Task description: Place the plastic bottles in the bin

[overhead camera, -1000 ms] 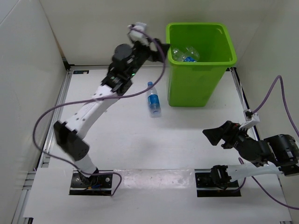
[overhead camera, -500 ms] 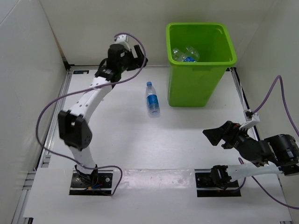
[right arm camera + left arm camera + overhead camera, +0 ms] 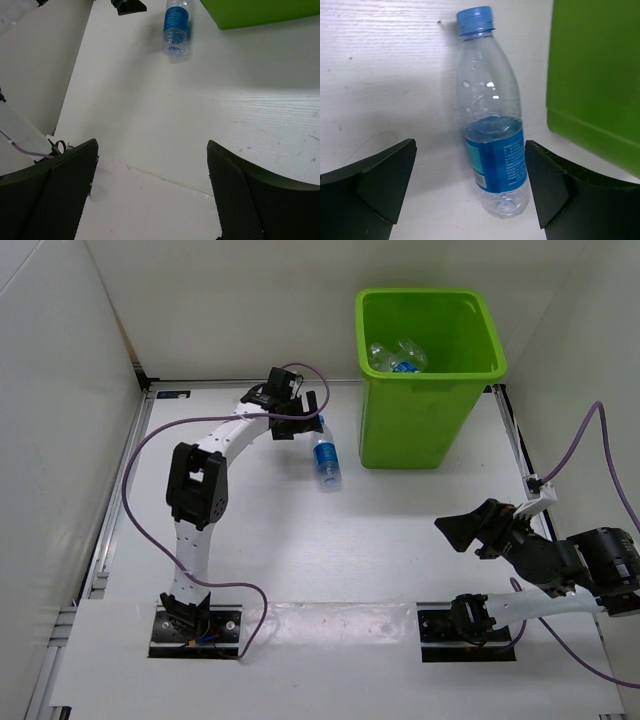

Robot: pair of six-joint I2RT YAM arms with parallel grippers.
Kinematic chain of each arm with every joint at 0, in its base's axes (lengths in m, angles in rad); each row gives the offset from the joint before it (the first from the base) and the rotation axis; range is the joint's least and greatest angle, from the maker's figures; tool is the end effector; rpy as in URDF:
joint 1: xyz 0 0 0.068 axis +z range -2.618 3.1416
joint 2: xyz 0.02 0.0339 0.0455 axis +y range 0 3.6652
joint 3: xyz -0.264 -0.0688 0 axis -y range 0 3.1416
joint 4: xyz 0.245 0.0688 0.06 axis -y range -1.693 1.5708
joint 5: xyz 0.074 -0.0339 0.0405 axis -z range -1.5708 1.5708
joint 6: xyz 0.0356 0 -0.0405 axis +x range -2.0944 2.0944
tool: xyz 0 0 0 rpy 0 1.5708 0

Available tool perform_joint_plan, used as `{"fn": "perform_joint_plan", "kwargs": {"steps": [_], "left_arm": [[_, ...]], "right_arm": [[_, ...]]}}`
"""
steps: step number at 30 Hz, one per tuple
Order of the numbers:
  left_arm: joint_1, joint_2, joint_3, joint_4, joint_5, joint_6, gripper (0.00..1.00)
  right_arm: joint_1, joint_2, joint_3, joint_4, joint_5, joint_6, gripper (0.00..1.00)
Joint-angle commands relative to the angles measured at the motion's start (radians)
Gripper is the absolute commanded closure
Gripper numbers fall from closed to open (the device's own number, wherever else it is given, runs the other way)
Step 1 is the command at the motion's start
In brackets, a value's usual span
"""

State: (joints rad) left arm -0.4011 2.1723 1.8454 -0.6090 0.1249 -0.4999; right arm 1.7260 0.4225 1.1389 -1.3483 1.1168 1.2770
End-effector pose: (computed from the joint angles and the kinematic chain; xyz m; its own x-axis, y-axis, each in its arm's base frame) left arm 0.4453 -0.1936 0.2213 -0.8688 -0.1481 -0.4724 0.0444 0.9270 -0.3723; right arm 0.0321 0.0019 0.3750 -0.4956 0.4519 -0.7418 -0.2453 0.7464 0.6186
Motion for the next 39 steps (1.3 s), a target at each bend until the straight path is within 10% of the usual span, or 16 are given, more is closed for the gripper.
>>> {"fn": "perform_joint_plan", "kwargs": {"steps": [1, 17, 24, 29, 39], "left_arm": [[-0.022, 0.0, 0.049, -0.015, 0.012, 0.017, 0.0], [-0.062, 0.103, 0.051, -0.034, 0.107, 0.047, 0.0], [-0.065, 0.084, 0.009, -0.031, 0.188, 0.063, 0.26], [-0.058, -0.104, -0.129, 0.017, 0.103, 0.05, 0.69], [-0.065, -0.499, -0.083, 0.062, -0.16, 0.081, 0.63]], "right_arm": [[0.007, -0.011, 0.005, -0.299, 0.035, 0.025, 0.1], [0.012, -0.016, 0.007, -0.299, 0.037, 0.027, 0.1], [0.009, -0.021, 0.007, -0.301, 0.038, 0.025, 0.1], [0.01, -0.024, 0.005, -0.299, 0.035, 0.024, 0.1], [0.014, -0.022, 0.005, -0.301, 0.037, 0.025, 0.1]]}}
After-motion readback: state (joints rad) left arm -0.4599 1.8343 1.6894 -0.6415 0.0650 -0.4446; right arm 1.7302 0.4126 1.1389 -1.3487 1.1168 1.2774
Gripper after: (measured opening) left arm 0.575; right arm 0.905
